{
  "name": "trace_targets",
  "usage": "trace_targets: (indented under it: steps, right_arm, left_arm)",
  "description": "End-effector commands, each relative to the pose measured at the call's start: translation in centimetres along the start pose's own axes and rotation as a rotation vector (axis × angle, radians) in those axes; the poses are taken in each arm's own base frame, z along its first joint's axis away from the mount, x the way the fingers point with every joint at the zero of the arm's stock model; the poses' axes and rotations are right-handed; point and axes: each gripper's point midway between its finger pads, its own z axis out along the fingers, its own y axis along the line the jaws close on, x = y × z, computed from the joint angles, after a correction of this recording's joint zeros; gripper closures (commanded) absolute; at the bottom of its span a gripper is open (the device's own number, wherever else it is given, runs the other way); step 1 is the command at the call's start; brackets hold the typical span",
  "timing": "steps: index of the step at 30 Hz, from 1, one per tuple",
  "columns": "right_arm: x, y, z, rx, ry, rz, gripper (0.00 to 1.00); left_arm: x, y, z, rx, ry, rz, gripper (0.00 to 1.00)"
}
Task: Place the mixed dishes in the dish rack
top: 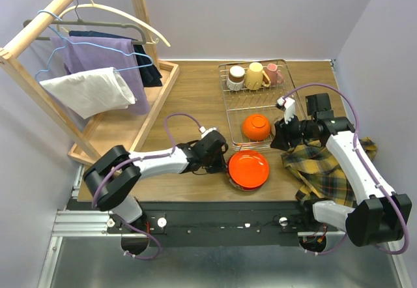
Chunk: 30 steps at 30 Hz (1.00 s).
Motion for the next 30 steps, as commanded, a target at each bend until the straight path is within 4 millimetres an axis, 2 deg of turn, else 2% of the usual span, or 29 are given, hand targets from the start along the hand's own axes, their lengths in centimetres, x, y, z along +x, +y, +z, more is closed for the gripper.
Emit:
trace_targets:
  steps: [1,3,5,7,8,10,11,14,17,19,20,22,25,30]
  right_arm:
    - [0.0,0.2,0.5,-0.036,-0.013,-0.011,0.47]
    - [-0.3,0.5,0.7,-0.066,-0.017,-0.004,0.47]
    - [-1.0,0.7,0.8,-0.084,-0.035,0.022,0.47]
    - [-1.6,1.2,1.1,-0.112,-0.056,0.115,0.48]
    - [-2.3,1.2,1.4,-0.117,-0.087,0.136,0.48]
    - [-2.4,2.6,1.9,-0.182,-0.113,0.229,0.48]
    - [-3.3,2.6,2.4,-0.168,-0.147,0.222,0.48]
    - [-3.3,3.8,3.3,-0.177,-0.163,0.308,0.48]
    - [-2.2,6.1,4.5,-0.180,-0.110,0.357,0.48]
    - [-1.6,7.4,5.0,-0.175,-0.092,0.429,0.48]
    - [-1.0,7.5,5.3,-0.169,-0.081,0.457,0.48]
    - [-0.1,7.4,5.9,-0.141,-0.052,0.510,0.47]
    - [2.4,6.1,7.4,-0.053,0.000,0.589,0.45]
    - [3.9,6.1,8.5,-0.044,-0.002,0.646,0.43]
  left_arm:
    - [-0.4,8.1,-1.9,-0.223,-0.011,0.061,1.00]
    - [-0.6,9.2,-2.5,-0.244,-0.002,0.078,1.00]
    - [-0.5,11.2,-3.5,-0.281,0.017,0.095,1.00]
    - [0.3,13.2,-4.1,-0.322,0.040,0.104,1.00]
    - [0.2,13.5,-4.5,-0.318,0.030,0.120,1.00]
    - [0.5,14.5,-5.1,-0.328,0.022,0.124,1.00]
    - [0.5,14.7,-5.3,-0.329,0.018,0.134,1.00]
    - [0.4,15.7,-5.8,-0.340,0.002,0.156,1.00]
    - [0.6,16.4,-5.6,-0.338,0.008,0.162,1.00]
    - [0.5,15.9,-5.3,-0.311,0.005,0.177,1.00]
    - [0.4,15.8,-5.1,-0.305,0.004,0.185,0.95]
    - [-0.3,15.4,-5.0,-0.296,-0.014,0.206,0.91]
    - [-0.5,15.4,-4.7,-0.300,-0.010,0.229,0.88]
    - [-0.6,16.1,-4.4,-0.325,0.002,0.287,0.75]
